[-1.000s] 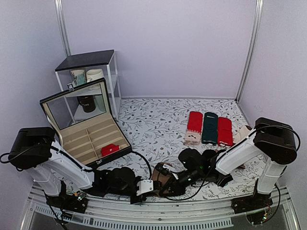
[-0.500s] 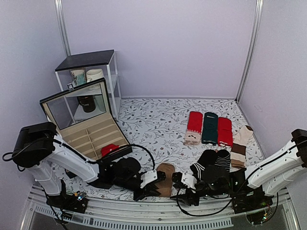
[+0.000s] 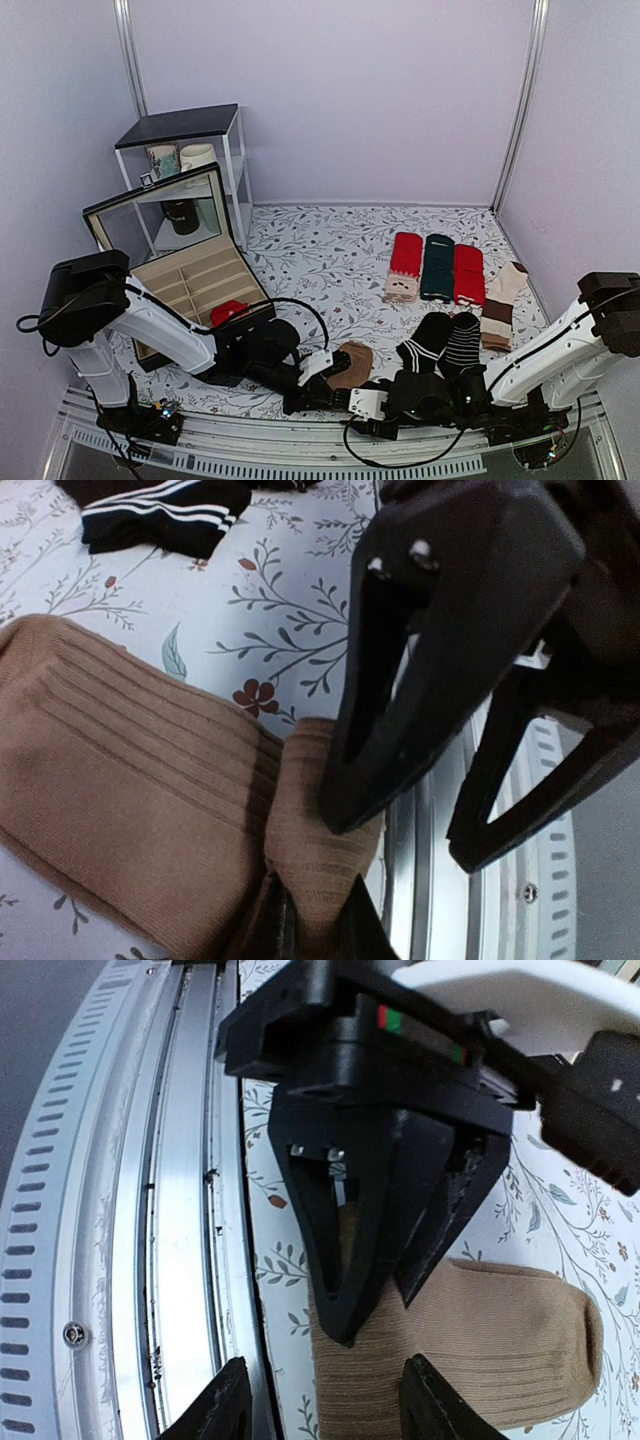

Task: Roll the socks
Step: Roll a pair of socks at the corner of the board.

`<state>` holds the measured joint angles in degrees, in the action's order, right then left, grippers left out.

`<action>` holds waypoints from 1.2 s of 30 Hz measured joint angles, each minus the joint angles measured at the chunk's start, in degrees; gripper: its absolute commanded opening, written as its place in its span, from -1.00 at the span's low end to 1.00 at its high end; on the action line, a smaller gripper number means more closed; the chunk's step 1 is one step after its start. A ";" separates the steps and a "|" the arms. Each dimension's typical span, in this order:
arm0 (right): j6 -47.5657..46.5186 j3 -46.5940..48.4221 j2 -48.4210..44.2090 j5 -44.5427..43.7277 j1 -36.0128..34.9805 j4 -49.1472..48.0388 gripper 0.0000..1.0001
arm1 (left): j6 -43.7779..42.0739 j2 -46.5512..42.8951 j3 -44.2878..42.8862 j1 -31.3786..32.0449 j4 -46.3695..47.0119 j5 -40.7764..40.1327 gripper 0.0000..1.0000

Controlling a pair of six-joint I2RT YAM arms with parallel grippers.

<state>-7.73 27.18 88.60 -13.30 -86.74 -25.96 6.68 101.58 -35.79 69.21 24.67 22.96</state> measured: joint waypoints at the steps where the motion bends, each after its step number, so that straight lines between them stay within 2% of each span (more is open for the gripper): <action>1: 0.04 0.28 0.50 -0.31 -0.50 0.33 -0.02 | 0.04 0.02 0.00 -0.02 0.02 0.15 -1.00; 7: 1.90 2.47 4.15 -2.93 -2.08 0.85 -0.18 | 0.26 0.07 0.02 -0.13 0.00 0.44 -1.00; 11: 4.02 3.26 5.60 -5.14 -2.21 0.76 -0.21 | 0.59 0.07 0.17 -0.26 0.04 0.57 -1.00; 17: 9.25 3.17 6.36 -8.85 -3.13 0.28 -0.05 | 0.70 0.07 0.22 -0.28 0.24 0.61 -1.00; 23: 11.39 2.23 5.66 -10.67 -3.63 0.83 -0.01 | 0.70 0.37 0.24 -0.35 0.81 0.90 -1.00; 26: 11.61 1.22 4.24 -10.62 -3.63 1.66 0.03 | 0.70 0.44 0.52 -0.35 1.49 1.03 -1.00; 30: 11.06 -0.39 0.57 -11.26 -3.63 4.26 0.25 | 0.68 0.46 0.76 -0.35 1.99 1.20 -1.00; 36: 6.54 -6.12 -12.61 -9.33 -3.06 3.74 0.28 | 0.66 0.61 0.83 -0.39 2.27 1.64 -1.00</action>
<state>-1.19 21.06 75.99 -22.63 -89.80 -22.22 7.33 102.19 -34.96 68.82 26.94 24.60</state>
